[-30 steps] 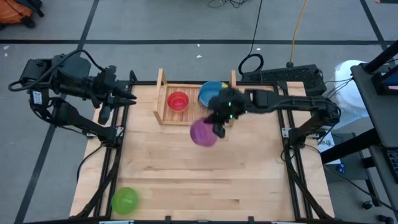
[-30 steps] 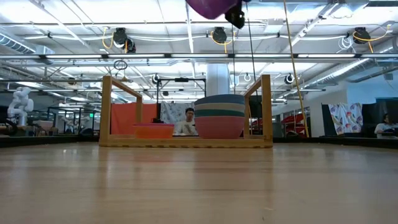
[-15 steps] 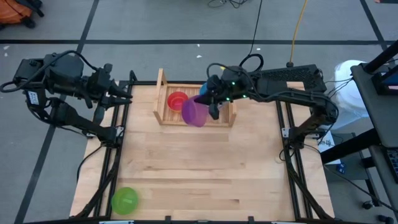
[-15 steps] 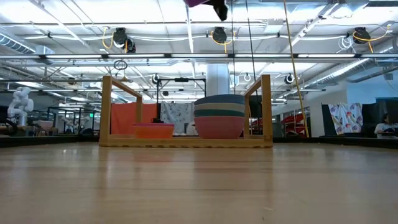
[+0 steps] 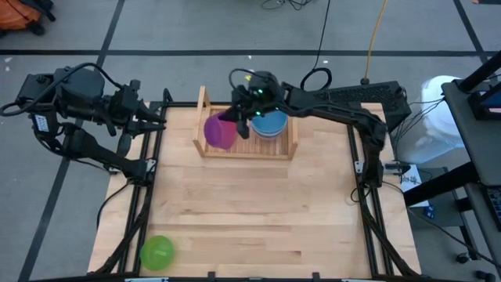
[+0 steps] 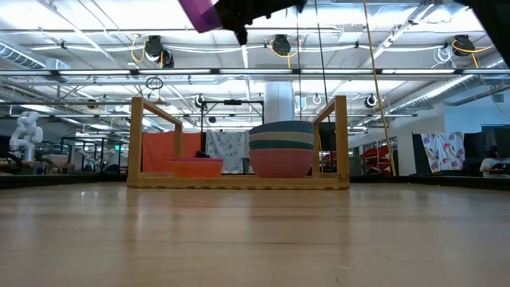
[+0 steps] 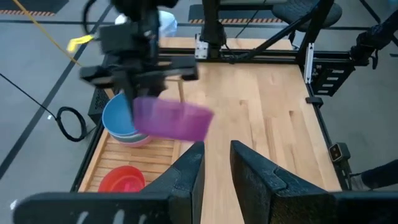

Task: Place and stack bowls onto a shelf
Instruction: Stack the violet bowl onto the red bowl

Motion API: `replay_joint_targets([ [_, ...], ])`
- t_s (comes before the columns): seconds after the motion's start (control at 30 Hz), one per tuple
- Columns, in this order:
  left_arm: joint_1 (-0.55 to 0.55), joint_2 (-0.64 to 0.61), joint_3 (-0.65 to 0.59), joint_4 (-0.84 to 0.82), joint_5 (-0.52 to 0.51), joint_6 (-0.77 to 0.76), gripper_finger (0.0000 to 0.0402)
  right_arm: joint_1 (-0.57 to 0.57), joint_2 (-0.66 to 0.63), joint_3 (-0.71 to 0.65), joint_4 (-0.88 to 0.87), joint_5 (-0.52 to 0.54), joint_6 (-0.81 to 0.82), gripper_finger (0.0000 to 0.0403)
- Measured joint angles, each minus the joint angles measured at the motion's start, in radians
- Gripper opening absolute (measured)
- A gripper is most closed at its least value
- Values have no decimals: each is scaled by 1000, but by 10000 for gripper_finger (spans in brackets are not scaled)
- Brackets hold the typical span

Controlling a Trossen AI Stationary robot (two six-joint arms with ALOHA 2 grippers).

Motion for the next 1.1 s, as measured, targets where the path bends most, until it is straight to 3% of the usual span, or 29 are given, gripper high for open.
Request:
replay_joint_targets([
  [0.3,0,0,0,0,-1,-8,81,-68,153,315,-183,-4,-52,0],
  [0.8,0,0,0,0,-13,-1,81,-145,155,321,-359,-1,-127,0],
  [1.1,0,23,0,0,-143,-27,81,-135,155,321,-441,-1,-196,0],
])
